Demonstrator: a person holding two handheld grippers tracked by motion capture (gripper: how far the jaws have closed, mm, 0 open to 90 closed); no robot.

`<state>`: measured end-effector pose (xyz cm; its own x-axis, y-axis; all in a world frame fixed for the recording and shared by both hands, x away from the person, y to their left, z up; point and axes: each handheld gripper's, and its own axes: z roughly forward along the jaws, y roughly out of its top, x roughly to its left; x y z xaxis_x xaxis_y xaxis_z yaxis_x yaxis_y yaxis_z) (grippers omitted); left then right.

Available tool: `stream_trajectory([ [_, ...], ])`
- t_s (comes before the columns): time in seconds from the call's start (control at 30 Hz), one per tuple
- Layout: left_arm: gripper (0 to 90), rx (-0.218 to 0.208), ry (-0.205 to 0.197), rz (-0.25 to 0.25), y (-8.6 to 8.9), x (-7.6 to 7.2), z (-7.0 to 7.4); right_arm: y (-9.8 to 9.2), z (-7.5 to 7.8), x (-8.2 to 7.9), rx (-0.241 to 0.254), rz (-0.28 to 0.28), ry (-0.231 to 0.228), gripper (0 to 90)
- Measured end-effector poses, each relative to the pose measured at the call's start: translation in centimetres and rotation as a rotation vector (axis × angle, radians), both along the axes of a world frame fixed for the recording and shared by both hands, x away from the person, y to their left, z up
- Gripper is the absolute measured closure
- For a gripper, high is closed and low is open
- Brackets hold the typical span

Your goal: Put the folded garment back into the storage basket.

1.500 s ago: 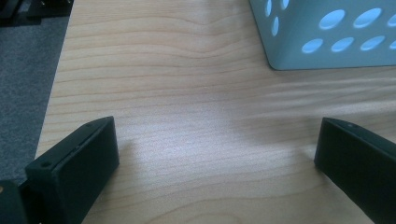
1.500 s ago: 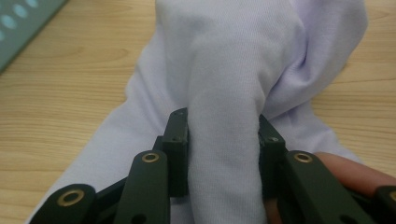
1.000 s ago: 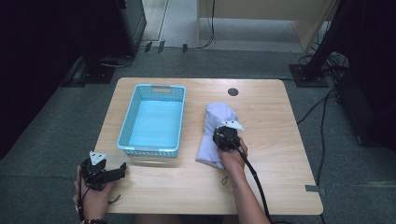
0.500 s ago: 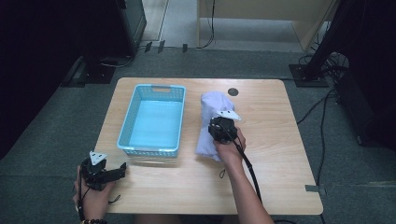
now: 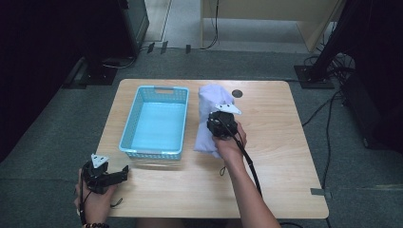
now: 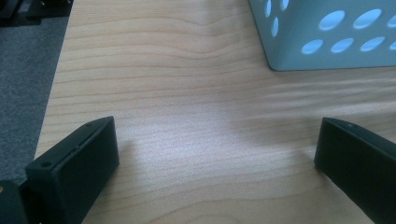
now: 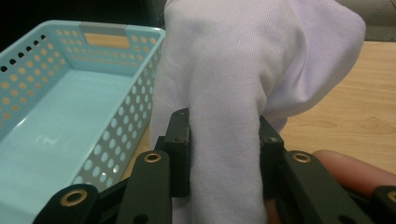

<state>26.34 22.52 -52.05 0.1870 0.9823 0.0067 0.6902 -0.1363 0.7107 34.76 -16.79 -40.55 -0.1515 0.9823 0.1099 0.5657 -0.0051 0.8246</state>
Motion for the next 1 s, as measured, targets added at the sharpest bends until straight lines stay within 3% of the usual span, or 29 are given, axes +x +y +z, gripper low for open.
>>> stream_trajectory([
  [0.73, 0.0, 0.0, 0.0, 0.001, 0.0, 0.0, 0.0, 3.8, 3.0, 1.2, 0.007, 0.051, -0.022, 65.9],
  [1.0, 0.0, 0.001, -0.001, -0.001, 0.0, 0.1, 0.0, 5.9, 3.2, 1.9, 0.013, 0.073, -0.016, 65.7],
])
